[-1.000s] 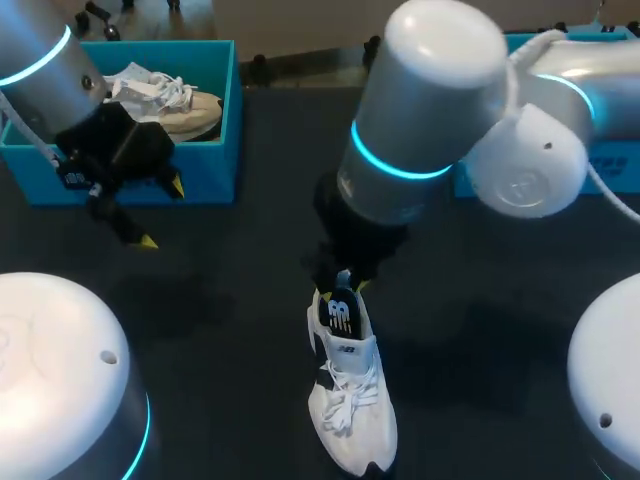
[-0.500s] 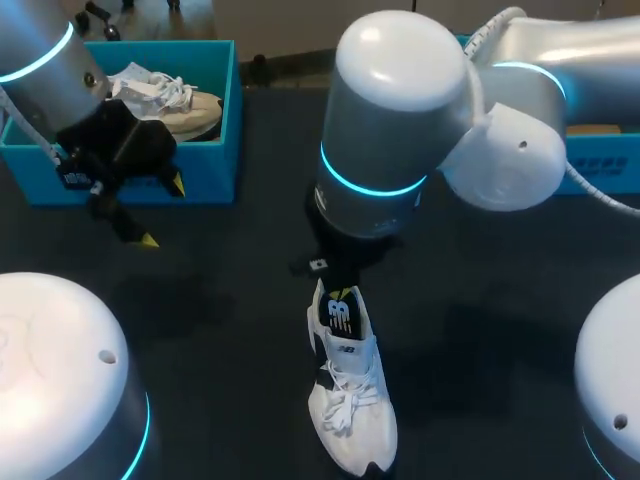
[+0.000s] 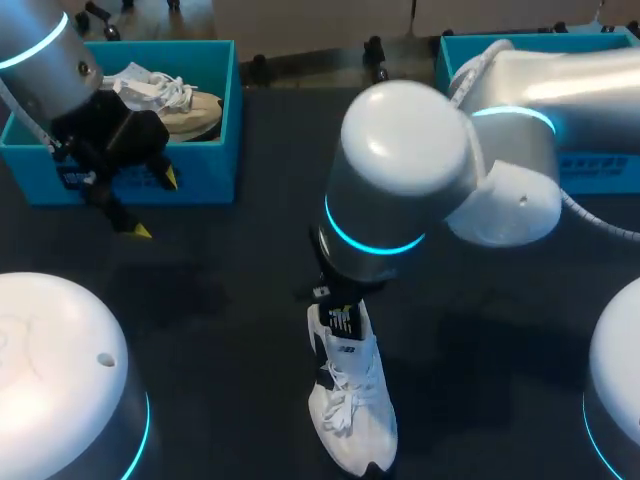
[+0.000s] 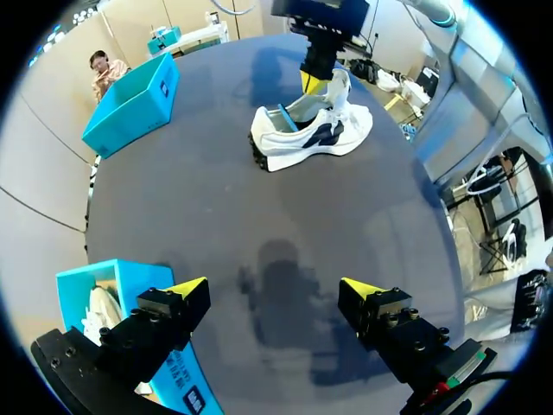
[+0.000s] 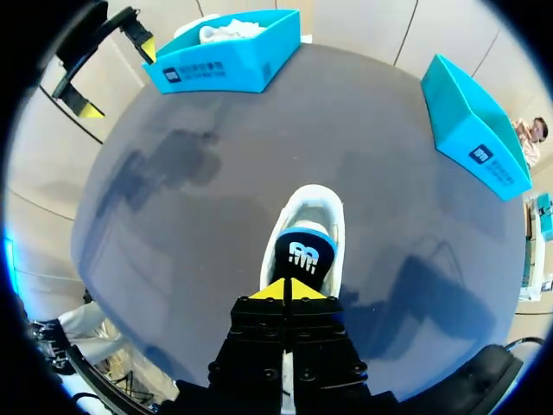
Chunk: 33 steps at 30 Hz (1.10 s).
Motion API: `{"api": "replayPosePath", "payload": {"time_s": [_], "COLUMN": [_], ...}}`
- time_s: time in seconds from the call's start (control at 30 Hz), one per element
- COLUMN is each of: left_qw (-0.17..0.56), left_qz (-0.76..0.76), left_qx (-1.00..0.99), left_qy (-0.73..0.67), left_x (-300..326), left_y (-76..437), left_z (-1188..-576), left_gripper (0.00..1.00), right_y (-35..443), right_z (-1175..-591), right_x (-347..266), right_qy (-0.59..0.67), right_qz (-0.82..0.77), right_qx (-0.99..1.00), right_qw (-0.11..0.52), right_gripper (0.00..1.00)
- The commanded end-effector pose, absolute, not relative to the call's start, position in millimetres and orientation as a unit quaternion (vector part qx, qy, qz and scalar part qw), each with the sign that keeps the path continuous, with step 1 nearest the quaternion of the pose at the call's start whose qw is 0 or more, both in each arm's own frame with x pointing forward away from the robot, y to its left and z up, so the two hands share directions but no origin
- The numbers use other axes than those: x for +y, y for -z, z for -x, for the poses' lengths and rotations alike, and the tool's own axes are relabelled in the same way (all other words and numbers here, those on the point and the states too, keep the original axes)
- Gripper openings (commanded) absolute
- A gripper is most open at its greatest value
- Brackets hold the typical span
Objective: Take the shoe out of the shoebox, open the shoe tongue, remove and reinsert the insole, then place the shoe into the shoebox
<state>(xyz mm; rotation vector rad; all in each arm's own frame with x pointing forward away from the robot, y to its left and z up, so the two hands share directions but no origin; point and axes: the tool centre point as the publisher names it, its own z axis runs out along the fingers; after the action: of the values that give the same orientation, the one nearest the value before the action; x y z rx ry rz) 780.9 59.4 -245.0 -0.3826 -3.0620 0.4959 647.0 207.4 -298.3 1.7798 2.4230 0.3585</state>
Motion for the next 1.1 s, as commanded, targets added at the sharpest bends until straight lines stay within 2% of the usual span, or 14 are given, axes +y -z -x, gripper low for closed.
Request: {"api": "replayPosePath", "payload": {"time_s": [0.03,0.53,1.1], "left_qw": [0.018,0.018,0.018], "left_qz": [0.117,0.117,0.117], "left_qx": [-0.98,-0.98,-0.98], "left_qy": [-0.157,-0.157,-0.157], "left_x": [60.0,60.0,60.0], "left_y": [244.8,244.8,244.8], "left_z": [-790.6,-790.6,-790.6], "left_gripper": [1.0,1.0,1.0], "right_y": [310.0,343.7,392.7], "right_z": [-647.1,-674.2,-679.5], "right_x": [211.9,212.0,211.3], "right_qy": [-0.126,-0.128,-0.13], "right_qz": [-0.588,-0.589,-0.61], "right_qx": [0.796,0.795,0.781], "right_qw": [0.065,0.066,0.027], "right_gripper": [0.0,0.0,0.0]}}
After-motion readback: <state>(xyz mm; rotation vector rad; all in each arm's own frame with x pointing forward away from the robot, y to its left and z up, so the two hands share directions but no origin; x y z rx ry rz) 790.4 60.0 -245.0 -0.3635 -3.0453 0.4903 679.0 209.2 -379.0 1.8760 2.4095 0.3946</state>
